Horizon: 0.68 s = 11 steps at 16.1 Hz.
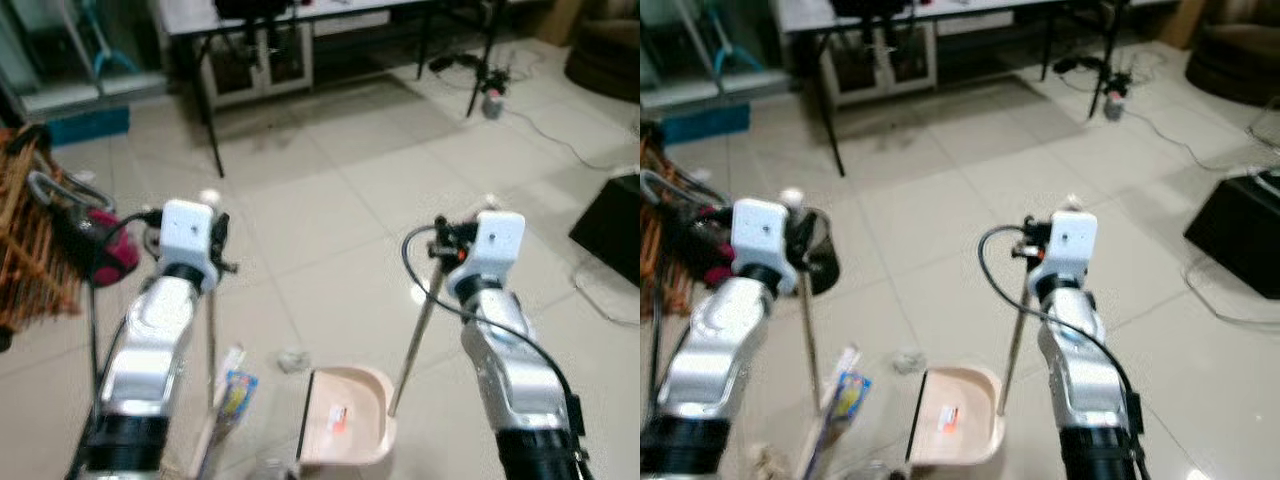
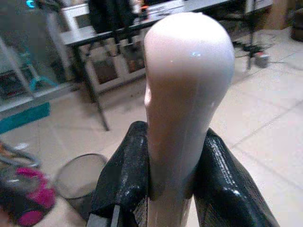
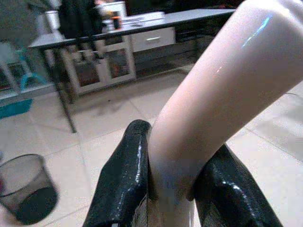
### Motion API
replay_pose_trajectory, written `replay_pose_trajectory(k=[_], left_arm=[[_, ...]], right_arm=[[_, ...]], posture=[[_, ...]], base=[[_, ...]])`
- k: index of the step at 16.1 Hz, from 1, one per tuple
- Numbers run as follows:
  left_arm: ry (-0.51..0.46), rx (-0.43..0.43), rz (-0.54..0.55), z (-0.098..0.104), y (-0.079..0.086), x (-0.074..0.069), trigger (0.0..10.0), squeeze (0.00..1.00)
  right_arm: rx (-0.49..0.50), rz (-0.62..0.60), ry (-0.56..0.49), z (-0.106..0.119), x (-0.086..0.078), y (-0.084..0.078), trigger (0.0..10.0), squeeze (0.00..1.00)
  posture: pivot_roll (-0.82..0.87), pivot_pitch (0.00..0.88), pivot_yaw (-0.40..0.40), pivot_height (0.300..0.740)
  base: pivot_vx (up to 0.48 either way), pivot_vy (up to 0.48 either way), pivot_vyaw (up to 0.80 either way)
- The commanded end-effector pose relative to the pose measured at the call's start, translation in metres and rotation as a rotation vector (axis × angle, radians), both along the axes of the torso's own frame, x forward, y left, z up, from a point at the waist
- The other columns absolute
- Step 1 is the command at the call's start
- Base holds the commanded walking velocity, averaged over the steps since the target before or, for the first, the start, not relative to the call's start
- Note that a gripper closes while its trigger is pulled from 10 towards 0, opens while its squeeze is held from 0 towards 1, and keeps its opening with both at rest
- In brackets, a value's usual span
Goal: Sweep floor
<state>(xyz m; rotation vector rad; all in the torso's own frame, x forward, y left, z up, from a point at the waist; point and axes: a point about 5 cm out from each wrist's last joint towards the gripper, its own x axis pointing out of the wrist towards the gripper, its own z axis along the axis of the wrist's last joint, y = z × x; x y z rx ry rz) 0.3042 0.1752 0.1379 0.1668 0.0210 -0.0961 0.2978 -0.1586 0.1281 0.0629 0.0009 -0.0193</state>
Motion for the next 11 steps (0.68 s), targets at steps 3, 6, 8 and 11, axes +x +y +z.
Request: replay_pose_trajectory(k=[3, 6, 8, 11], left_arm=[[-0.077, 0.003, 0.020, 0.0121, -0.0001, 0.0044, 10.0, 0.00], [-0.097, -0.004, 0.056, 0.0136, 0.0037, 0.0073, 10.0, 0.00], [-0.107, -0.010, 0.054, 0.0149, 0.0049, 0.0072, 10.0, 0.00], [-0.126, -0.004, 0.047, 0.0158, 0.0054, 0.0071, 10.0, 0.00]], right_arm=[[-0.002, -0.024, -0.049, 0.0114, 0.0029, -0.0028, 10.0, 0.00], [-0.005, -0.010, -0.040, 0.0112, 0.0044, 0.0000, 10.0, 0.00], [-0.007, -0.010, -0.036, 0.0106, 0.0050, 0.0000, 10.0, 0.00], [-0.022, -0.010, -0.046, 0.0112, 0.0052, 0.0008, 10.0, 0.00]], posture=[[-0.08, 0.000, 0.037, 0.740], [-0.09, 0.000, 0.037, 0.740], [-0.09, 0.000, 0.037, 0.740], [-0.09, 0.000, 0.039, 0.740]], base=[[0.000, 0.000, 0.00], [0.000, 0.000, 0.00], [0.127, 0.000, -0.56], [0.301, 0.000, 0.00]])
